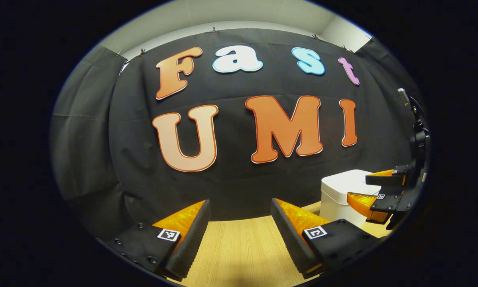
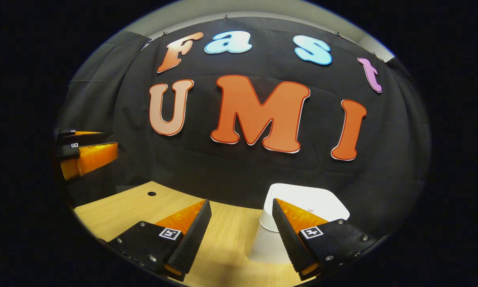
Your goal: Press the lid of the desktop garbage bin to open it, pick up the crumpled paper on the desktop and throw it into the bin, then pick up the pop can on the desktop and drop it into the bin, and finally close the garbage bin lid.
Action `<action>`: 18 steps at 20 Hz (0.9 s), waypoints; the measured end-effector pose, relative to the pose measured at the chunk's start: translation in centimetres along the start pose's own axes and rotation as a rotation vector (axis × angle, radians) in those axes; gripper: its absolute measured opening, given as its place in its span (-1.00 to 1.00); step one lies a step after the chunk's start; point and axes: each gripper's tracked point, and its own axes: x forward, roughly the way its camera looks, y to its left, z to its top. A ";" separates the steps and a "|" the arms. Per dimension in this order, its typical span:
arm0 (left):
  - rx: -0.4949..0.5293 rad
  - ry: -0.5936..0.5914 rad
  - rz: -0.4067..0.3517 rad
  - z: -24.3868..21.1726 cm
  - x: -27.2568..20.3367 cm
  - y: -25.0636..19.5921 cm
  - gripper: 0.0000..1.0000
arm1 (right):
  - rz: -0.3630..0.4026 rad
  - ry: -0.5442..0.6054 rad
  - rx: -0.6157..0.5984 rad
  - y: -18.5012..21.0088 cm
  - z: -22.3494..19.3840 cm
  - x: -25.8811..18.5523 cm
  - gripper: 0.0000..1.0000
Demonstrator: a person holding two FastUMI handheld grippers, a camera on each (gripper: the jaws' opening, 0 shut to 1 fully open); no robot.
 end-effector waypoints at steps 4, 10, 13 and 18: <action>-0.008 -0.008 0.012 0.0 -0.5 0.3 0.94 | 0.019 -0.007 0.008 0.7 0.0 -0.3 0.86; -0.004 -0.029 0.027 0.3 -0.7 0.9 1.00 | 0.024 0.001 0.018 0.8 -0.3 -0.5 0.87; -0.008 -0.027 0.027 0.2 -0.7 1.1 1.00 | 0.018 -0.008 0.019 0.6 -0.1 -0.5 0.87; -0.009 -0.029 0.025 0.3 -0.8 1.1 1.00 | 0.023 -0.011 0.026 0.9 -0.1 -0.7 0.87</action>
